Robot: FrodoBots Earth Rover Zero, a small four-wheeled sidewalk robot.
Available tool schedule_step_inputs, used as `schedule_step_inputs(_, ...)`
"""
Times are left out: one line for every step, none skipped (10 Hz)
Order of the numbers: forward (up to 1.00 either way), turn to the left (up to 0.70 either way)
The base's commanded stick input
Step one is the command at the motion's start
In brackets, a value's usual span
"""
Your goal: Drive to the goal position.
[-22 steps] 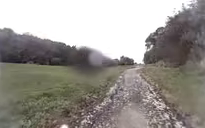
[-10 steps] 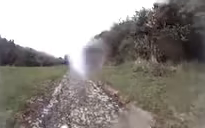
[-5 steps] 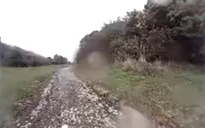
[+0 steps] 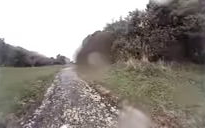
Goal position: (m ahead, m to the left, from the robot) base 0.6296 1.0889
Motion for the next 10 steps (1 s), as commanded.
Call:
schedule_step_inputs(0.00, 0.70)
schedule_step_inputs(0.00, 0.70)
schedule_step_inputs(0.00, 0.70)
schedule_step_inputs(0.00, 0.36)
schedule_step_inputs(0.00, 0.00)
schedule_step_inputs(0.00, 0.00)
schedule_step_inputs(0.00, 0.00)
schedule_step_inputs(0.00, 0.00)
schedule_step_inputs(0.00, 0.00)
schedule_step_inputs(0.00, 0.00)
